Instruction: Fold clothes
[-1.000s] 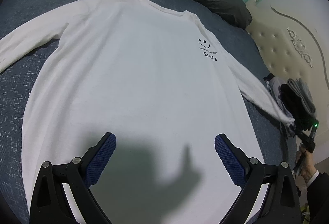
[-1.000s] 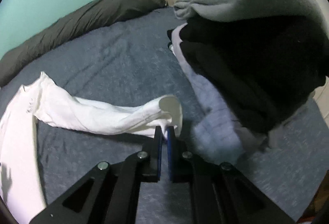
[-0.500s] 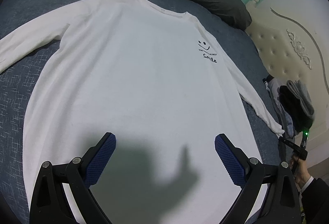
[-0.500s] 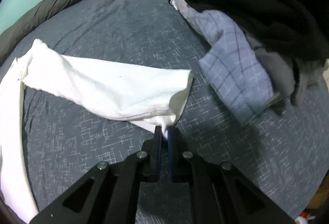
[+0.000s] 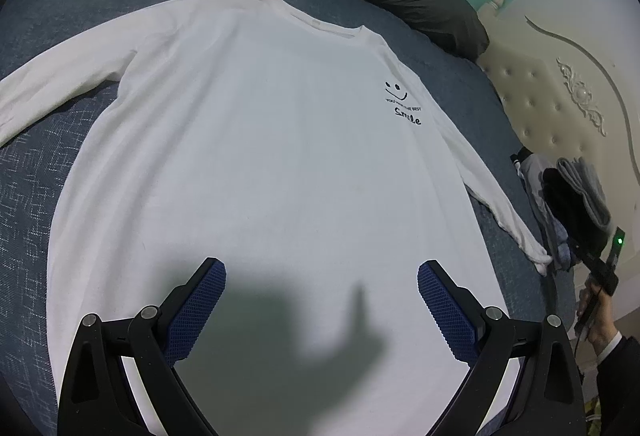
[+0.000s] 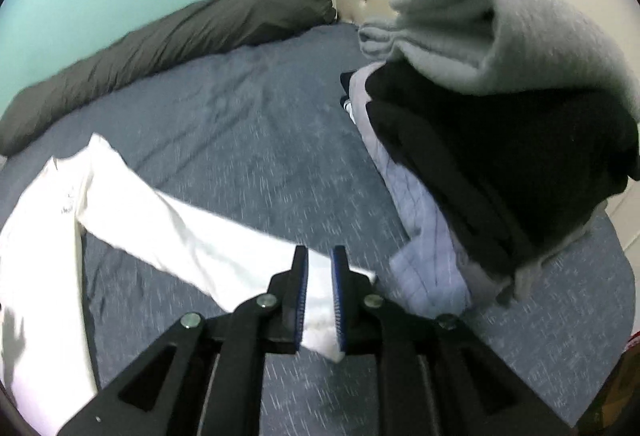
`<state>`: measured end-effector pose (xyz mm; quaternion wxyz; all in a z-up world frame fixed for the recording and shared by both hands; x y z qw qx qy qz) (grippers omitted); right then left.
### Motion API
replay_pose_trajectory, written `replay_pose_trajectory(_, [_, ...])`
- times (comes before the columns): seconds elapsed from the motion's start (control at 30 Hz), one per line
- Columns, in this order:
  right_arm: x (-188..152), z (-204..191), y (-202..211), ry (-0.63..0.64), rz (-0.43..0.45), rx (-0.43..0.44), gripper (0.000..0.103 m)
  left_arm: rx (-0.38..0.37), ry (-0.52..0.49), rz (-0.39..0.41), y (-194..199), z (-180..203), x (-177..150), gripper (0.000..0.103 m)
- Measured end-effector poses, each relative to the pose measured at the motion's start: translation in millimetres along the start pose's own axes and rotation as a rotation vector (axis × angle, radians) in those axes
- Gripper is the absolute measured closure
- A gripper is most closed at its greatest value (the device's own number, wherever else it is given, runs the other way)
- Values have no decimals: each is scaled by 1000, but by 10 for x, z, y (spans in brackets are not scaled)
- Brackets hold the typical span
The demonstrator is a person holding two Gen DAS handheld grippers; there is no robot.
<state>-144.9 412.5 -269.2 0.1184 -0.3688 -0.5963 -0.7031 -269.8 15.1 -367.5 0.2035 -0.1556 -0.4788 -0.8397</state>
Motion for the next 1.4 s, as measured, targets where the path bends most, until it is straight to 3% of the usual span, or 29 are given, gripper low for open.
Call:
replay_pose_trajectory(0.27, [-40,30,-678,-7,-168,-48,63,2,-2,-1,-3,-8,8,4])
replay_pose_trajectory(0.33, [-117,0,-795,33,-203,-61,49,2,-1,-4,-11,-14,2,4])
replay_pose_trajectory(0.63, [-248,-40,-1116,165,-280,-112,49,6,-5,-18,-58,-25,-36,4])
replay_pose_trajectory(0.7, [-265,-54,-1128,178,-278,-94,57,7,-6,-19,-62,-28,-45,4])
replay_pose_trajectory(0.73, [-274,-61,-1127,182,-277,-80,72,8,-7,-20,-64,-30,-49,4])
replay_pose_trajectory(0.83, [-287,-119,-1063,220,-263,-71,96,7,-5,-21,-66,-30,-50,4])
replay_pose_trajectory(1.0, [-30,-105,-736,232,-116,-103,98,4,-6,-19,-47,-22,-54,4])
replay_pose_trajectory(1.27, [255,36,-693,260,-99,-208,98,5,-9,-19,-43,-26,-46,4])
replay_pose_trajectory(1.4, [233,77,-753,248,-119,-233,98,7,-6,-25,-53,-46,-57,4])
Point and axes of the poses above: each gripper's, at about its wrist camera, not at the fingertips, and y roughly against the way its jaws point, z to its right, x to its top, the point moved 9 cm from there along -y, roughly the way its jaws point, and after that the axes turned 2 degrees about -x, right-handed, at the moved point
